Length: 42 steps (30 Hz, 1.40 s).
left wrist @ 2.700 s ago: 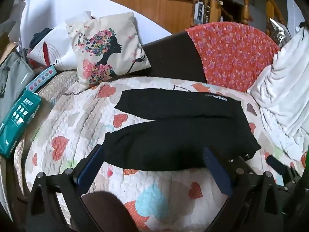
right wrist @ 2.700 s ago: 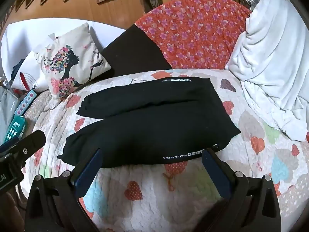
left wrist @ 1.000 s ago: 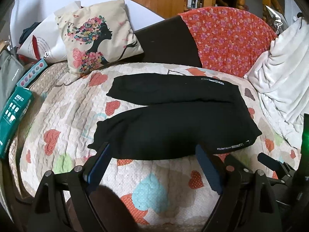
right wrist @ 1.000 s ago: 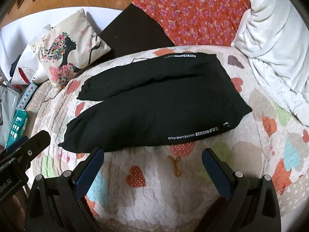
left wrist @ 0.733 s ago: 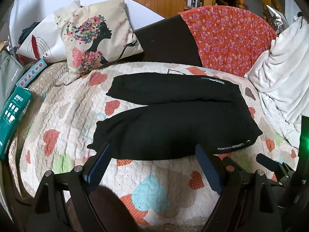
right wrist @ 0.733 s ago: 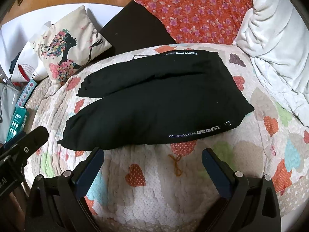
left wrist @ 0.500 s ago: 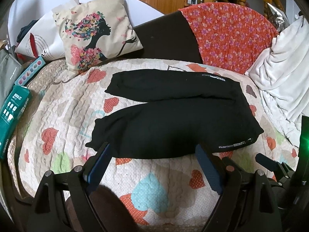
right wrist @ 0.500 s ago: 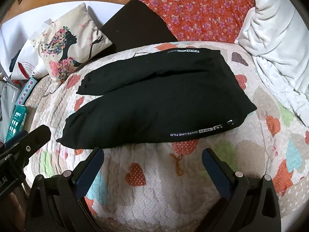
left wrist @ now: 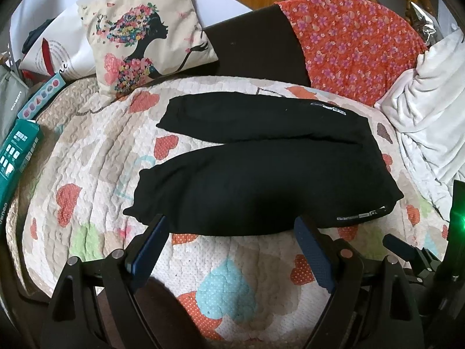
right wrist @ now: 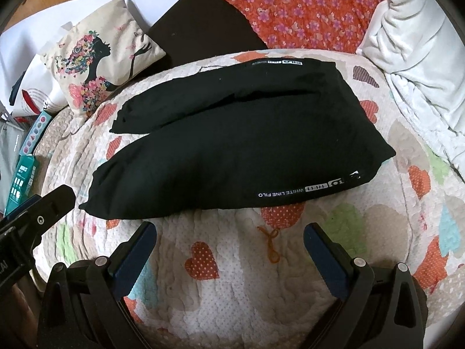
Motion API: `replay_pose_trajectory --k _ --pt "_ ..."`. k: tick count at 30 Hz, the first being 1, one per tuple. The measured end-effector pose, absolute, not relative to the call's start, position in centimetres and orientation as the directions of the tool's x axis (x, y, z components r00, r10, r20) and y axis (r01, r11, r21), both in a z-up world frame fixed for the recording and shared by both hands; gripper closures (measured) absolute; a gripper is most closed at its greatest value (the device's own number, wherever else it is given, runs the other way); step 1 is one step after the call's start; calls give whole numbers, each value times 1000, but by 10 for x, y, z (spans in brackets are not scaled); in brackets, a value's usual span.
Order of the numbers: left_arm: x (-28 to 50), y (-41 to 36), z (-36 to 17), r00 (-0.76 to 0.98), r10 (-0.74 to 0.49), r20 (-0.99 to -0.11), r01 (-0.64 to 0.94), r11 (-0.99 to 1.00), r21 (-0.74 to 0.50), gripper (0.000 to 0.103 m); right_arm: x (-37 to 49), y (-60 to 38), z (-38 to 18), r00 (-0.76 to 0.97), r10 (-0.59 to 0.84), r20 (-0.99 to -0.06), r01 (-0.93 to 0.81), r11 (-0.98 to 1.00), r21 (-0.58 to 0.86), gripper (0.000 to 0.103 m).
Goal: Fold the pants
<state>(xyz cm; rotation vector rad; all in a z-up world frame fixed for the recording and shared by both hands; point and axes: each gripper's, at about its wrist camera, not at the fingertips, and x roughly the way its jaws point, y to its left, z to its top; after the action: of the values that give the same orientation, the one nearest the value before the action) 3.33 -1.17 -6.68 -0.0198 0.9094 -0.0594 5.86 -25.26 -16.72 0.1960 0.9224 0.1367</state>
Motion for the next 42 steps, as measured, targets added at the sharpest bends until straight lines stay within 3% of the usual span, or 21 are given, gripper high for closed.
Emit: replay_pose_trajectory --k 22,29,37,42 --pt "76 18 -128 488 -56 -871 -47 995 -91 16 90 -244 -214 494 194 -847 -37 979 203 0" --pt "103 64 -126 515 -30 -857 -127 986 -110 16 114 -247 -193 541 176 -822 -64 984 168 0" --pt "116 113 -157 447 -32 -894 -274 946 -171 15 160 -208 -174 553 198 -809 -184 976 113 0" --pt "138 117 -150 464 -70 -883 -237 951 -200 16 185 -195 -165 558 222 -799 -214 969 119 0"
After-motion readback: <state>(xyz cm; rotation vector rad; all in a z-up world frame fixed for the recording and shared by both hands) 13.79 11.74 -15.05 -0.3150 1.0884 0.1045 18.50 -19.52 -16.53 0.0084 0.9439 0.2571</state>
